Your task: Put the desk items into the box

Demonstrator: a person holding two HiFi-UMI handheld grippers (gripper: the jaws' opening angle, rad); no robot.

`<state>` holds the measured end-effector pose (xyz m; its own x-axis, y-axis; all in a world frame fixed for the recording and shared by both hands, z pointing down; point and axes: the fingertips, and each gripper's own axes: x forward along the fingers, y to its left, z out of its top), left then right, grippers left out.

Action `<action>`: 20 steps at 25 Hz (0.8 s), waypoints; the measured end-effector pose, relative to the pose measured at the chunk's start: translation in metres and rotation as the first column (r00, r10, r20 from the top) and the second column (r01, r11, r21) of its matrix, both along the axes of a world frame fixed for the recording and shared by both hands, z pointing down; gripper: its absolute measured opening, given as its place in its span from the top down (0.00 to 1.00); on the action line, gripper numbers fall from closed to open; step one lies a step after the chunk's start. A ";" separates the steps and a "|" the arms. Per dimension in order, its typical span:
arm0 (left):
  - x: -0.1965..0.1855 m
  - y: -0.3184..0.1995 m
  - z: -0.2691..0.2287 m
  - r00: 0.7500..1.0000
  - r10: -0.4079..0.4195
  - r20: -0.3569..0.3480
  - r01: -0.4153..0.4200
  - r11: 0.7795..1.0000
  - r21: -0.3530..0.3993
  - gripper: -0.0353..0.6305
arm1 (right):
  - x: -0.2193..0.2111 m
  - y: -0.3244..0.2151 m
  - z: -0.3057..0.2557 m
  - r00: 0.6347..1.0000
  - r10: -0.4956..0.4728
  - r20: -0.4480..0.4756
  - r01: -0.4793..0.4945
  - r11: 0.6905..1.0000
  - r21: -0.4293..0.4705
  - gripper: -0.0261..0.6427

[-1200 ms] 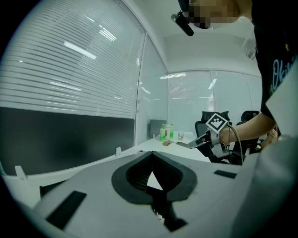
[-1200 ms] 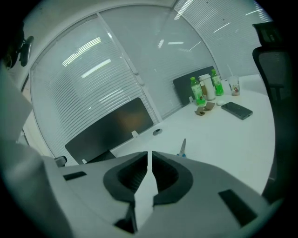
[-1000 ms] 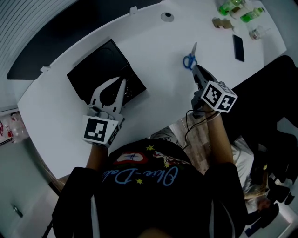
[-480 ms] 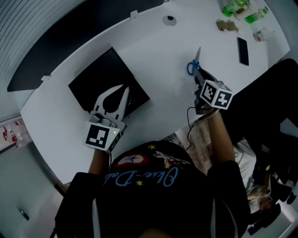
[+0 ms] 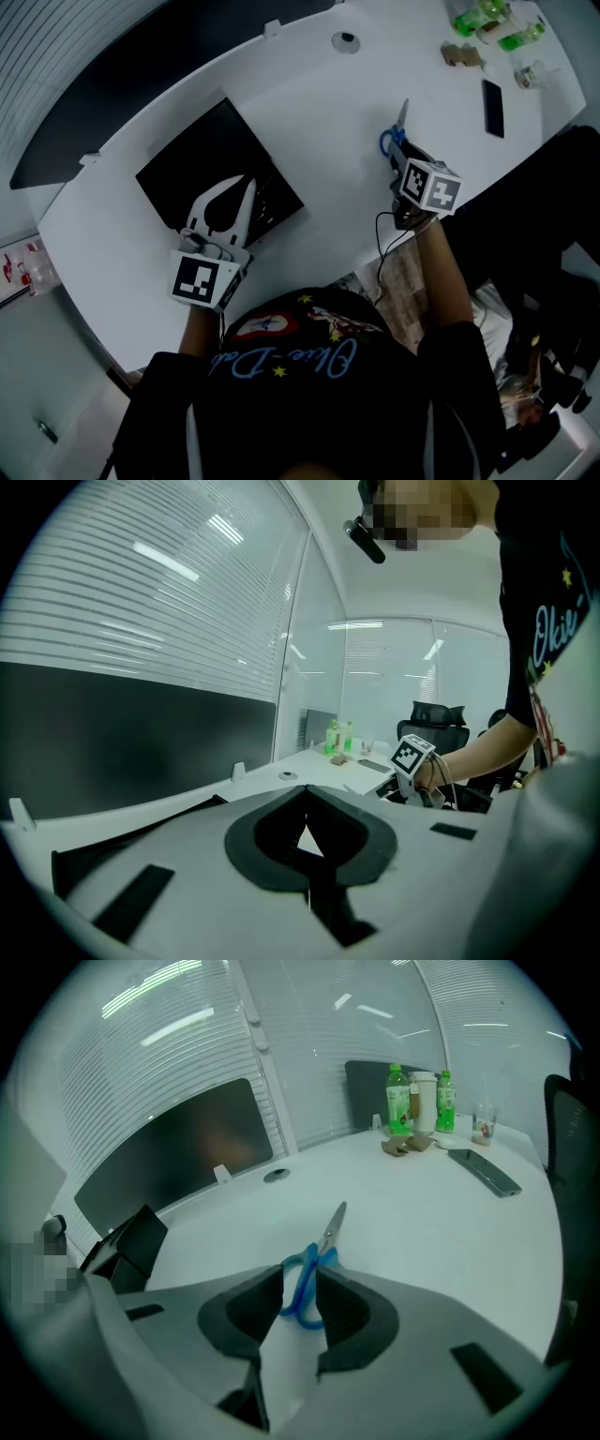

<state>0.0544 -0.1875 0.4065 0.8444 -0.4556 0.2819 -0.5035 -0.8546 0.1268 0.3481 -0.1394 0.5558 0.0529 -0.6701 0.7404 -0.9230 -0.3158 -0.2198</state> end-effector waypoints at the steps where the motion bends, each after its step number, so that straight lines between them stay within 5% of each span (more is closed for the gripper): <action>1: -0.001 -0.001 0.000 1.000 -0.005 0.007 0.005 1.000 0.000 0.93 | 0.001 0.000 0.002 1.000 -0.002 -0.005 0.002 1.000 -0.013 0.79; 12: -0.015 -0.005 0.005 0.998 -0.058 0.033 0.059 0.998 -0.012 0.93 | 0.016 0.006 0.020 0.993 -0.070 -0.091 0.057 0.988 -0.143 0.77; 20: -0.018 -0.002 0.001 0.998 -0.062 0.001 0.062 0.998 -0.005 0.93 | 0.012 0.002 0.022 0.964 -0.242 -0.113 0.214 0.953 -0.213 0.81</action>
<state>0.0368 -0.1892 0.4080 0.8140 -0.5061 0.2850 -0.5560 -0.8209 0.1305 0.3604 -0.1371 0.5780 0.0256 -0.5174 0.8553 -0.9922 -0.1175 -0.0414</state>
